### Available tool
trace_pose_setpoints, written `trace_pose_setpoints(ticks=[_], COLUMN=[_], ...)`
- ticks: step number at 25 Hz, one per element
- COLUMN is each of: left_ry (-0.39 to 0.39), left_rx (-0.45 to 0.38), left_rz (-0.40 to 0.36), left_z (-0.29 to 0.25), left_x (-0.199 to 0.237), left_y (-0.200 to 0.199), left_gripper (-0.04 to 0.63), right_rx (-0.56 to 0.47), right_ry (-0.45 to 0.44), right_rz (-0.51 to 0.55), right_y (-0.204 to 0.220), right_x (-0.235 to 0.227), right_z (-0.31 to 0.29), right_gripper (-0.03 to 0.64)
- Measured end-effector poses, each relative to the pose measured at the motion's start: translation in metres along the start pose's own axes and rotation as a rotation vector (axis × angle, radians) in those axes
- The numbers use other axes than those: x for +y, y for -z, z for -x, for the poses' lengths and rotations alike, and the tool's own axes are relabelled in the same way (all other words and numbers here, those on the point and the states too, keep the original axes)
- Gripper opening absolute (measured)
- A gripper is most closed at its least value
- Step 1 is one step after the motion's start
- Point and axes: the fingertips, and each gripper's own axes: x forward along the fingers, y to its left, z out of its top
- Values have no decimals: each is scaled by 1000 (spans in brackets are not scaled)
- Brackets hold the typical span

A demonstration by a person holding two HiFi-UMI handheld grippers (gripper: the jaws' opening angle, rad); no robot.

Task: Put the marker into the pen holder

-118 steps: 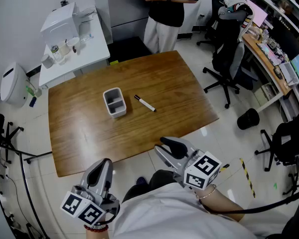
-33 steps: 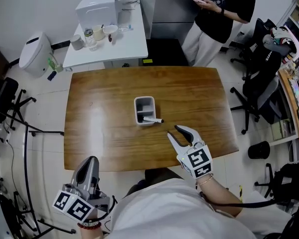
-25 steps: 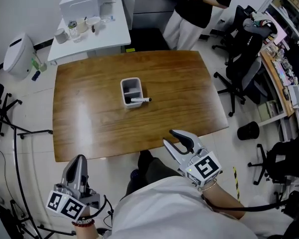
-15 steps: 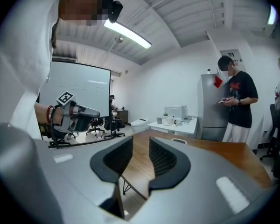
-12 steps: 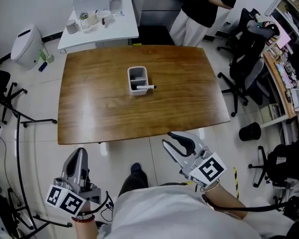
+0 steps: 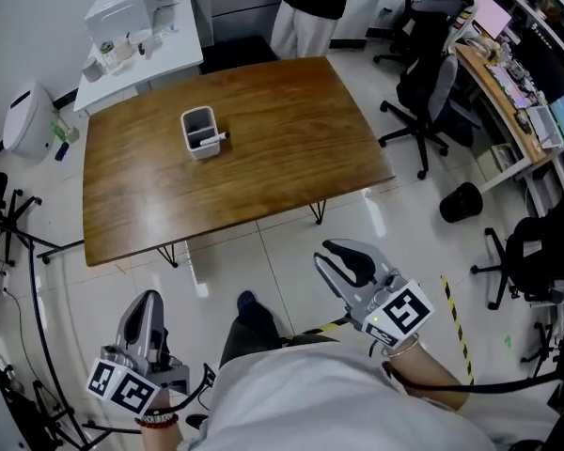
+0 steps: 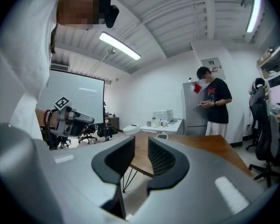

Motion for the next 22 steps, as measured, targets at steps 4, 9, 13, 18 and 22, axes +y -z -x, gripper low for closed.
trace_pose_setpoints(ticks=[4, 9, 13, 18, 22], left_ry=[28, 2, -9, 2, 28], left_rx=[18, 5, -7, -30, -54], left_rz=[-35, -61, -58, -63, -71], left_z=[22, 55, 82, 104, 114], left_x=[-57, -112, -139, -155, -159], left_y=[31, 66, 84, 88, 80], left_gripper=[2, 2, 2, 2, 2], right_rx=[-34, -79, -86, -96, -111], right_ry=[20, -14, -46, -16, 21], right_rz=[-16, -40, -46, -30, -37], right_y=[10, 21, 20, 15, 10], right_x=[2, 26, 49, 61, 66], right_z=[62, 116, 150, 189, 206], right_gripper=[71, 71, 71, 72, 71])
